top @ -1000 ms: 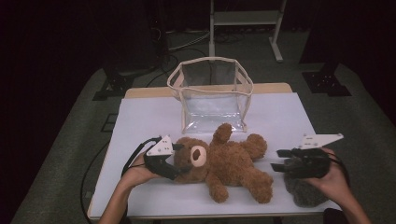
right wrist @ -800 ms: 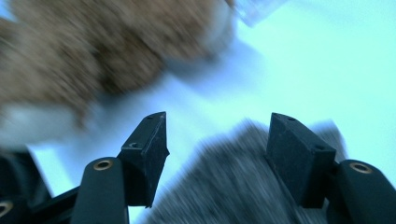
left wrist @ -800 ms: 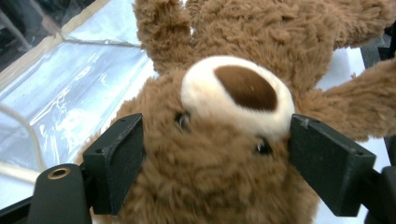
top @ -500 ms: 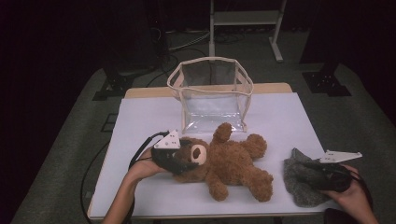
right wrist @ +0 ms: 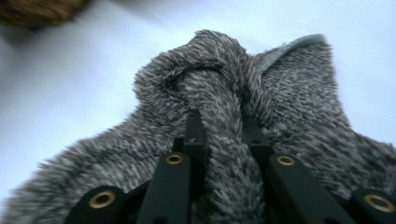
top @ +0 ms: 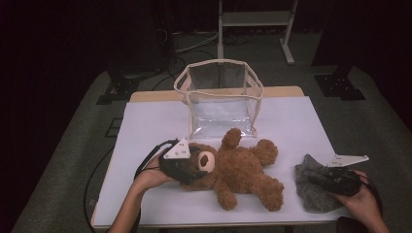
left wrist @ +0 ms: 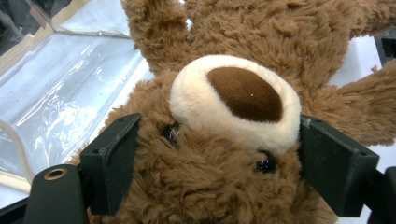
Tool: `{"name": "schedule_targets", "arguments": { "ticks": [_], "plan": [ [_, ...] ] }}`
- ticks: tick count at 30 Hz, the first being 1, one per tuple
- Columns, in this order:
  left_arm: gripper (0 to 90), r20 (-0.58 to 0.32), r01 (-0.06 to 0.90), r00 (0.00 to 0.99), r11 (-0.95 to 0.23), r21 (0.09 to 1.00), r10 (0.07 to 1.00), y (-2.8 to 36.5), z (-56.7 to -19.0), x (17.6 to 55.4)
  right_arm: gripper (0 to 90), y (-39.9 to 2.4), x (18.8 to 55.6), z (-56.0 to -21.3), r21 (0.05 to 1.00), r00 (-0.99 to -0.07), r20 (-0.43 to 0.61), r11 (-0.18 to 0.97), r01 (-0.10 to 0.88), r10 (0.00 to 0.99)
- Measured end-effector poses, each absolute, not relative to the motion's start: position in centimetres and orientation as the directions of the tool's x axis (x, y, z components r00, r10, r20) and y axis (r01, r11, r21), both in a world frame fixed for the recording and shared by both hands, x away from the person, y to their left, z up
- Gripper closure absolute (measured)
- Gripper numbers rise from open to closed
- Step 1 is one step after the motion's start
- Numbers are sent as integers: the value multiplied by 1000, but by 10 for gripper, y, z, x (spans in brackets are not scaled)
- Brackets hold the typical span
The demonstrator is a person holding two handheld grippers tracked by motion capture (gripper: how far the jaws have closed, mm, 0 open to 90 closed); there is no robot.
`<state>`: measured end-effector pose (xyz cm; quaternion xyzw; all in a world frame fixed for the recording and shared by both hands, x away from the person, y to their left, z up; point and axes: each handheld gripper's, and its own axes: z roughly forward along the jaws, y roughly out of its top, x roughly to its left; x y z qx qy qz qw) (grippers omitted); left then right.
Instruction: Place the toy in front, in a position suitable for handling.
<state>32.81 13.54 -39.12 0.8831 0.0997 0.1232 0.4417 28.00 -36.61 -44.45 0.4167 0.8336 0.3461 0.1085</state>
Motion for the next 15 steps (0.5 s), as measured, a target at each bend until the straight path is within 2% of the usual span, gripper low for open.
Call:
{"name": "schedule_targets", "arguments": {
  "ticks": [2, 5, 10, 15],
  "plan": [
    [169, 125, 72, 949, -587, 807, 289, 135, -392, 329, 777, -363, 283, -438, 690, -653, 176, 381, 615, 736],
    [168, 115, 83, 947, -572, 816, 300, 135, -393, 331, 776, -343, 287, -416, 738, -712, 189, 380, 558, 677],
    [169, 117, 83, 945, -569, 818, 307, 134, -394, 331, 777, -299, 298, -374, 804, -813, 152, 408, 432, 562],
    [171, 125, 82, 943, -580, 811, 309, 132, -392, 330, 778, -243, 312, -339, 831, -897, 93, 463, 309, 432]
  ]
}}
